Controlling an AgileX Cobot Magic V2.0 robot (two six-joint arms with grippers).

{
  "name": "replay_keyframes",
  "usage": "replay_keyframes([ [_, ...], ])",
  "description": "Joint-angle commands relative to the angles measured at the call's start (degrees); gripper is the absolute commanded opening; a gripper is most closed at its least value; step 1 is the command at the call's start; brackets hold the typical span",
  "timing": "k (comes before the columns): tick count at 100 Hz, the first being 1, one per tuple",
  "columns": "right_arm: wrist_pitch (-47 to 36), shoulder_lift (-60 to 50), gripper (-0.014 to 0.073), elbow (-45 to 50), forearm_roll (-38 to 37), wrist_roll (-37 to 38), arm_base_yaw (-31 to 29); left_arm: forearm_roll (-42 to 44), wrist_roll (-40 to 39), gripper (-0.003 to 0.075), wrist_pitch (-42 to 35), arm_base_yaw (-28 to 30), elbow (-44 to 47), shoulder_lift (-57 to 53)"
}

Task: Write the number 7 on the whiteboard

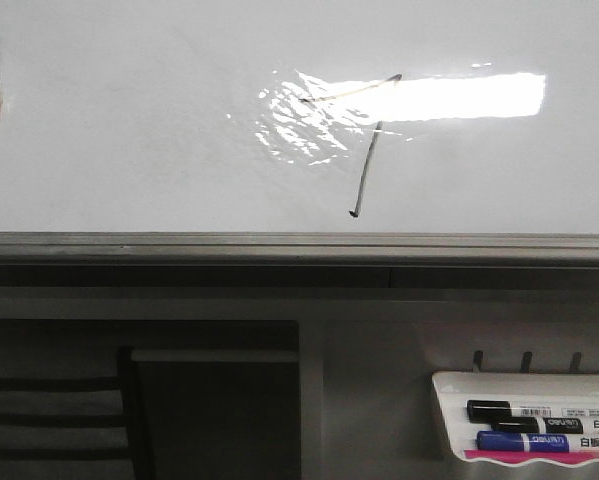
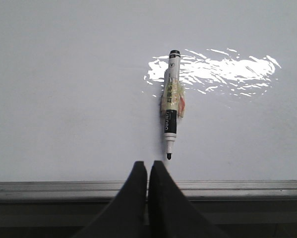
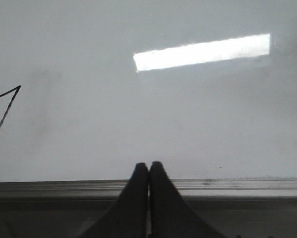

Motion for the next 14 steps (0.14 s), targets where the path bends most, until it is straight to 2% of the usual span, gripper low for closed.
replay_keyframes([
  [1, -4.7, -1.1, -0.0071, 1.7, 0.2, 0.3, -0.4, -0.6, -0.1, -0.002, -4.4, 0.1, 1.9, -1.5],
  [14, -4.7, -1.1, -0.0071, 1.7, 0.2, 0.3, -0.4, -0.6, -0.1, -0.002, -4.4, 0.1, 1.9, -1.5],
])
